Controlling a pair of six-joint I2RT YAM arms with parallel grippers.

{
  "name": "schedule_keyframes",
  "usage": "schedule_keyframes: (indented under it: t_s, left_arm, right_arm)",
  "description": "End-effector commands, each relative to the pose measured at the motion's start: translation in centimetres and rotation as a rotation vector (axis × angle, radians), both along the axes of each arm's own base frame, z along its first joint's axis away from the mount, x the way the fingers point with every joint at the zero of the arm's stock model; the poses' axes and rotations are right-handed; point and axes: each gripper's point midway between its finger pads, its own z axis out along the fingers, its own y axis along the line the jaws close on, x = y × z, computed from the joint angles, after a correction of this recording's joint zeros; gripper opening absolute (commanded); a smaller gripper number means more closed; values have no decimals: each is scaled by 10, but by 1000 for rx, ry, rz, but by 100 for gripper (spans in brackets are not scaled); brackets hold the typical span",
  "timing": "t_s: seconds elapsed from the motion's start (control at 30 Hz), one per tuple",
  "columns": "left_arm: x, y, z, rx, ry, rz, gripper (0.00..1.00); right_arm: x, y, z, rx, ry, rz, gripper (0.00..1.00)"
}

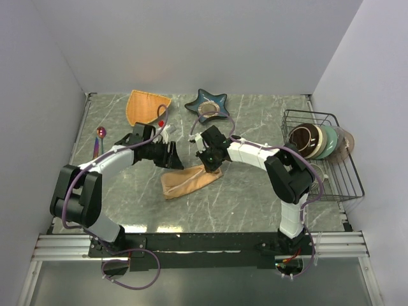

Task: Fold the napkin into a case and place the utensils inside
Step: Stuff the top corner of the smaller-rectangle-folded napkin into the folded napkin.

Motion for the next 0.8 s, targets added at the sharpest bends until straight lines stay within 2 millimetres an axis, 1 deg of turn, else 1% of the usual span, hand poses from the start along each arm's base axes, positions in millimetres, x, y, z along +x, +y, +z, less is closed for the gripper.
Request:
schedule_keyframes:
  t_s: [0.0, 0.13, 0.17, 0.27, 0.33, 0.37, 0.53, 0.63, 0.77]
  left_arm:
    - [-20, 14, -9, 125, -52, -170, 55]
    - [-28, 0, -9, 115, -83, -227, 56]
    - [-32, -6, -8, 111, -91, -244, 56]
    - [-38, -14, -16, 123, -82, -262, 57]
    - [-34, -16, -21, 144, -72, -249, 57]
    - [-34, -19, -26, 153, -53, -246, 57]
    - [-20, -16, -36, 219, -87, -204, 56]
    - [-22, -17, -42, 235, -92, -225, 54]
    - [-28, -24, -40, 202, -114, -275, 48]
  right_arm:
    - [-8, -14, -19, -64, 74, -18, 0]
    - [-6, -12, -20, -60, 86, -21, 0]
    - [-5, -11, -20, -60, 88, -20, 0]
    - [-3, -9, -19, -61, 86, -16, 0]
    - [-1, -8, -18, -59, 81, -17, 0]
    - [-1, -9, -18, -59, 83, -18, 0]
    - [-1, -8, -16, -54, 86, -17, 0]
    - [-1, -8, -16, -54, 88, -18, 0]
    - [-1, -7, -15, -51, 88, -15, 0]
